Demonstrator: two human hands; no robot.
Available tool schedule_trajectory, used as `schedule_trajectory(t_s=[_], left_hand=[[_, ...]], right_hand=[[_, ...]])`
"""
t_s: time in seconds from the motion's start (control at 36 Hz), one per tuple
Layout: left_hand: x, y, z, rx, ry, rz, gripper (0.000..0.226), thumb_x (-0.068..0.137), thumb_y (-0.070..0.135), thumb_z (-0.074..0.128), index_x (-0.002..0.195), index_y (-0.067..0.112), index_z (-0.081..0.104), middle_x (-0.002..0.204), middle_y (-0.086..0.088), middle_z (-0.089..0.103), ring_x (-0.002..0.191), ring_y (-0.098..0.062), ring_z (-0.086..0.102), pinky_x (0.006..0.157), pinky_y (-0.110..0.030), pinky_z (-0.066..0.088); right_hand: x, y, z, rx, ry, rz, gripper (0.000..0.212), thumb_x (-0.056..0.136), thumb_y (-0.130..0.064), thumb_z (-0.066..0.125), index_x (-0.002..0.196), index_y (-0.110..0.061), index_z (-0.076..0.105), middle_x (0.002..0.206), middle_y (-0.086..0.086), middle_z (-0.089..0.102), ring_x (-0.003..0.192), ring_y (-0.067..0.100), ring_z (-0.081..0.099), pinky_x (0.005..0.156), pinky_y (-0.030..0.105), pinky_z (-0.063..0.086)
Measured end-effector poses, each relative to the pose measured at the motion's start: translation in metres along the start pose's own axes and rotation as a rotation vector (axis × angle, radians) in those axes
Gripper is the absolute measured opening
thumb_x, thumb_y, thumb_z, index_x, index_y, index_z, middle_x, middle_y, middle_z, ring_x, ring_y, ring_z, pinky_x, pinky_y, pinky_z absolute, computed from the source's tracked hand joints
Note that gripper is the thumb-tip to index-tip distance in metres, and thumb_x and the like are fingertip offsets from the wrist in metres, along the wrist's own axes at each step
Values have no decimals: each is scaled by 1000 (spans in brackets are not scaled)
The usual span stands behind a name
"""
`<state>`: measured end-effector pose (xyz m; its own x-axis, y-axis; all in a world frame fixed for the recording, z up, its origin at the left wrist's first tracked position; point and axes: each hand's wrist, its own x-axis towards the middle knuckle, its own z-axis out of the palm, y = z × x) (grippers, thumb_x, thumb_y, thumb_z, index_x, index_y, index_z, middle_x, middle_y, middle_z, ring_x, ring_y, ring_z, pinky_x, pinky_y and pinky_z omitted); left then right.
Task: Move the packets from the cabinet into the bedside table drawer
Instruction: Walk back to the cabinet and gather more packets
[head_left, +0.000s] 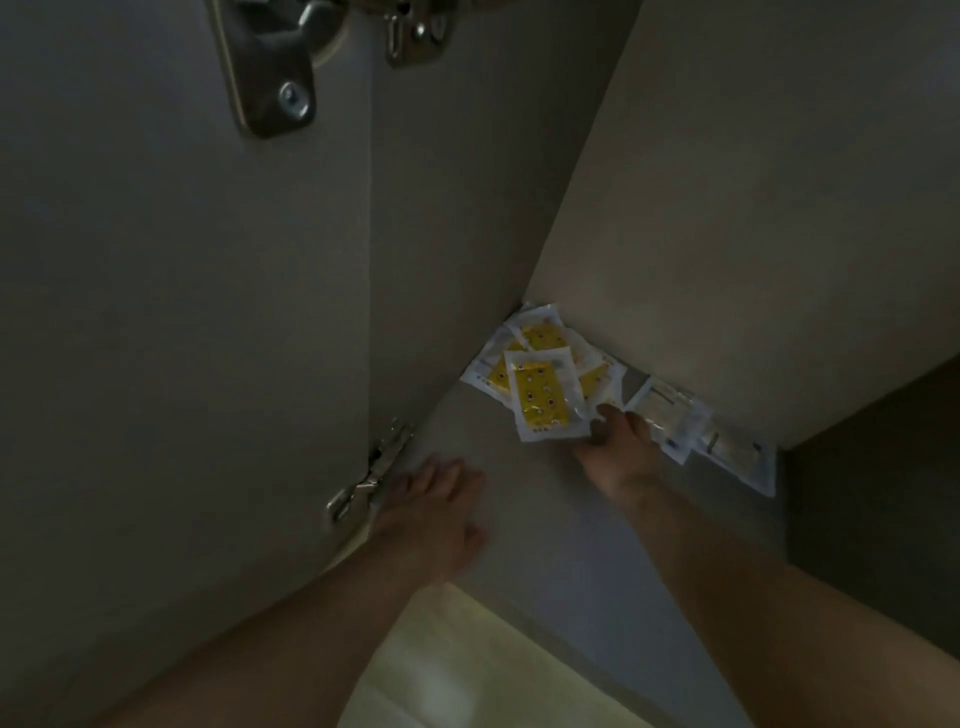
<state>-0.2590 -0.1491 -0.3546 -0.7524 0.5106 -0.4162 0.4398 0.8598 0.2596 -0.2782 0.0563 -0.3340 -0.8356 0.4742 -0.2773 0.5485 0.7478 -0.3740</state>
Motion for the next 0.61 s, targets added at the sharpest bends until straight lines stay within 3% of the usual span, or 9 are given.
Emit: schedule_trajectory(t_s=[0.14, 0.22, 0.39, 0.5, 0.58, 0.61], left_hand=[[-2, -2, 6, 62, 22, 38, 55, 101, 39, 25, 151, 31, 3, 159, 1, -11, 145, -25, -13, 117, -39, -2], [-2, -2, 3, 45, 26, 38, 55, 100, 37, 27, 150, 32, 5, 159, 2, -9, 146, -25, -12, 117, -38, 0], [-3, 0, 4, -13, -15, 48, 58, 99, 32, 32, 151, 30, 6, 159, 4, -10, 145, -26, -15, 119, -37, 2], [-2, -9, 2, -55, -3, 89, 58, 97, 27, 39, 149, 32, 15, 159, 6, -6, 146, -23, -11, 119, -35, 8], [-2, -14, 1, -58, 12, 120, 56, 96, 23, 40, 149, 31, 21, 159, 6, -3, 146, -22, -9, 119, -31, 7], [-2, -16, -1, -57, 22, 133, 55, 97, 22, 38, 148, 31, 22, 159, 6, -2, 146, -21, -9, 118, -29, 6]], right_hand=[[23, -18, -3, -6, -32, -40, 75, 88, -37, 57, 149, -25, 16, 157, 10, 10, 144, 32, 12, 114, 42, 17], [37, -34, 0, -63, -74, -78, 78, 89, -38, 56, 151, -28, 8, 159, 6, 1, 145, 31, 4, 116, 45, 15], [57, -57, 2, -217, -120, -66, 79, 90, -59, 42, 150, -34, -2, 159, 5, -11, 146, 31, -6, 116, 53, 8], [64, -83, 5, -385, -218, -254, 78, 87, -70, 34, 147, -43, -7, 156, -2, -23, 143, 34, -18, 113, 61, 1], [70, -83, 23, -517, -353, -290, 102, 57, -98, 5, 146, -48, -6, 156, -6, -23, 142, 36, -21, 110, 66, 5], [71, -79, 28, -540, -355, -285, 102, 56, -98, 4, 145, -49, -6, 156, -7, -22, 142, 36, -20, 108, 68, 7]])
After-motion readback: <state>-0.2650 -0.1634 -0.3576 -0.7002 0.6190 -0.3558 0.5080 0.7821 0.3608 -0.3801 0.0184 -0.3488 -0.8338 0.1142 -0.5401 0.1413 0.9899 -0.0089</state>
